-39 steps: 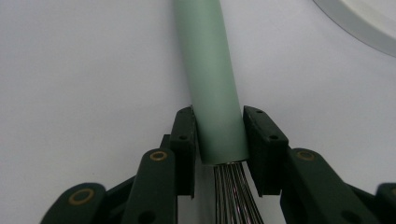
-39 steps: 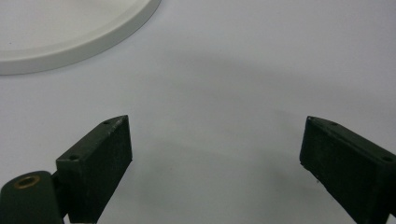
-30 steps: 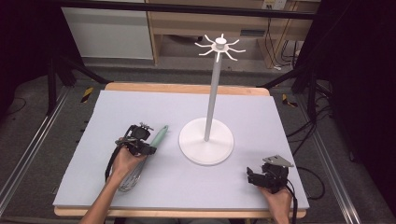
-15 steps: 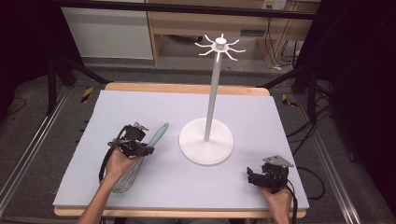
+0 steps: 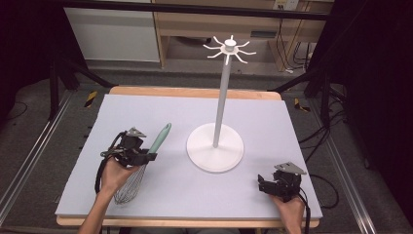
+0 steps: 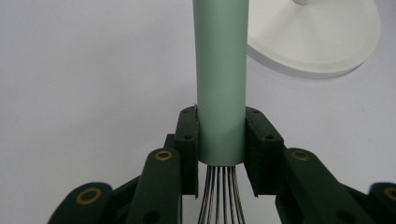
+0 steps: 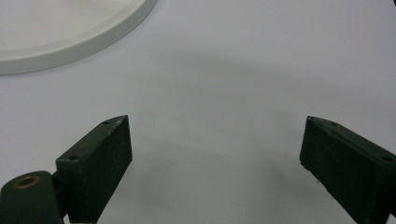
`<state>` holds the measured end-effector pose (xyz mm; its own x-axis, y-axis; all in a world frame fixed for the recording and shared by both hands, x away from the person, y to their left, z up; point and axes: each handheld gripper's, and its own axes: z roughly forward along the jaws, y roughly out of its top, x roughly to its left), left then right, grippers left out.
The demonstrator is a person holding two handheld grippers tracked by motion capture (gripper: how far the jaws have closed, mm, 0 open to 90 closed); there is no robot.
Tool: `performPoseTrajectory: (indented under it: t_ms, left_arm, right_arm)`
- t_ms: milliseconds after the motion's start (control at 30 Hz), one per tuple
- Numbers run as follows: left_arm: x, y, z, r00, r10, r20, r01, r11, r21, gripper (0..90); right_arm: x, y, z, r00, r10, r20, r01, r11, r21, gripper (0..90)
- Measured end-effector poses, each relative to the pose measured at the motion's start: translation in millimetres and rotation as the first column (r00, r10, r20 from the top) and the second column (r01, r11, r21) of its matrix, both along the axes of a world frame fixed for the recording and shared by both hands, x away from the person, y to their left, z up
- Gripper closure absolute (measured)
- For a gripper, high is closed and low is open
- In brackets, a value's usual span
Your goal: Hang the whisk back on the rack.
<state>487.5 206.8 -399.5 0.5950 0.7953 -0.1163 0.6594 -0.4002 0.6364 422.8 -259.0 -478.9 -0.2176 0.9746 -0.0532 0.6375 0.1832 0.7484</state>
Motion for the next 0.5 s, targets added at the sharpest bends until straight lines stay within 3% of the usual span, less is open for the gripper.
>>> performPoseTrajectory:
  t_ms: [500]
  left_arm:
    - [-18.4, 20.0, 16.0, 0.9959, 0.011, 0.09, -0.003, 0.996, -0.089, 68.6]
  right_arm:
    - [-0.4, -0.3, 0.2, 0.9999, -0.011, 0.004, 0.011, 0.9999, 0.003, 9.7]
